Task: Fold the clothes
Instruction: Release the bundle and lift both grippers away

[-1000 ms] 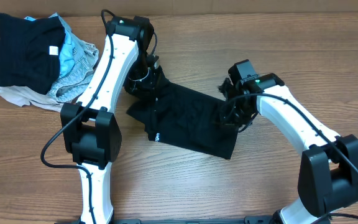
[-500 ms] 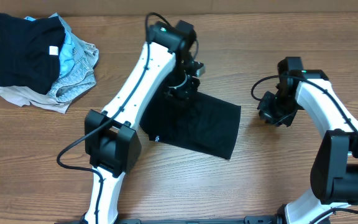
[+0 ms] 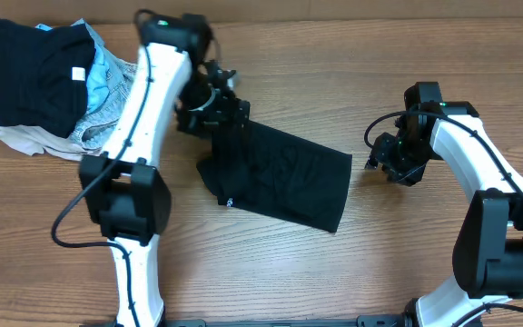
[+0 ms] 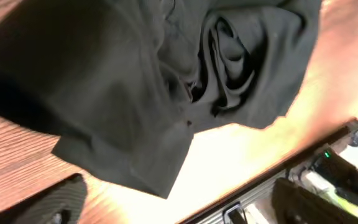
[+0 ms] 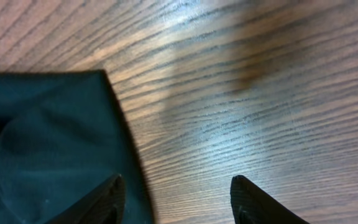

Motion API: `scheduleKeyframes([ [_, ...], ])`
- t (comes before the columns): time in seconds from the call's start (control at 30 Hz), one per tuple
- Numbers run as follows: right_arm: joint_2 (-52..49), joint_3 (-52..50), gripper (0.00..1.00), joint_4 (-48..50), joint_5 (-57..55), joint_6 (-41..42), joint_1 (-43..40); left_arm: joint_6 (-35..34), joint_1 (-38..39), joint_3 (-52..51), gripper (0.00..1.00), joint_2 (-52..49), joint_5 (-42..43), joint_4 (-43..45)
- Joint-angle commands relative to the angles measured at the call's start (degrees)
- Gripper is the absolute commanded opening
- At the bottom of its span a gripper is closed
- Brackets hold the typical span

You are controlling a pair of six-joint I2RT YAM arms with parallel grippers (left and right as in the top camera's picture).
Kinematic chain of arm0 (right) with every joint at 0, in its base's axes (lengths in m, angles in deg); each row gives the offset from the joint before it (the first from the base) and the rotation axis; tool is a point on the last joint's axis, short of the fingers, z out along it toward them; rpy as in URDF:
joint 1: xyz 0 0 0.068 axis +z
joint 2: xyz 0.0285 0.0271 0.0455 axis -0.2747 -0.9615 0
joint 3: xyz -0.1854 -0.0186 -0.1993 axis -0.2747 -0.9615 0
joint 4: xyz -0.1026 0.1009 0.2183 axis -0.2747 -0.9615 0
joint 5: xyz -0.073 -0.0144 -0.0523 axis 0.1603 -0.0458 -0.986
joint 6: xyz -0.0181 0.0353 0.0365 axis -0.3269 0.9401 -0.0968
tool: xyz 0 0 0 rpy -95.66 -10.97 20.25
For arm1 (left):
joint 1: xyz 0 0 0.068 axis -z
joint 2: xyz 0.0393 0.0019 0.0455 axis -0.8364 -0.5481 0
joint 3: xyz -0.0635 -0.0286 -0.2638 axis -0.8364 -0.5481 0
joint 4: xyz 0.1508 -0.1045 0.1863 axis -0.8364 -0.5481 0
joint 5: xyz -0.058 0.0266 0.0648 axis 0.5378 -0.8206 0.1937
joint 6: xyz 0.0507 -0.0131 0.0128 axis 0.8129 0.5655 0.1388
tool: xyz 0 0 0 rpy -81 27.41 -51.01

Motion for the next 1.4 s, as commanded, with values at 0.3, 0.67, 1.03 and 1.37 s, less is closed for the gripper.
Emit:
scheduleKeyframes([
  [0.3, -0.1, 1.0, 0.6, 0.5, 0.5, -0.4, 0.4, -4.1, -1.4, -5.2, 1.0, 0.7, -9.3, 5.6],
  [0.67, -0.1, 1.0, 0.61, 0.6, 0.5, -0.4, 0.4, -12.9, 3.5, -17.3, 0.8, 0.7, -7.5, 18.3],
  [1.03, -0.1, 1.0, 0.65, 0.2, 0.4, -1.9, 0.4, -15.6, 6.5, -4.5, 0.04, 0.7, -11.8, 5.5],
  [1.37, -0.1, 1.0, 0.7, 0.6, 0.2, -1.7, -2.0, -16.1, 16.6, 8.1, 0.04, 0.5, -12.9, 2.1],
])
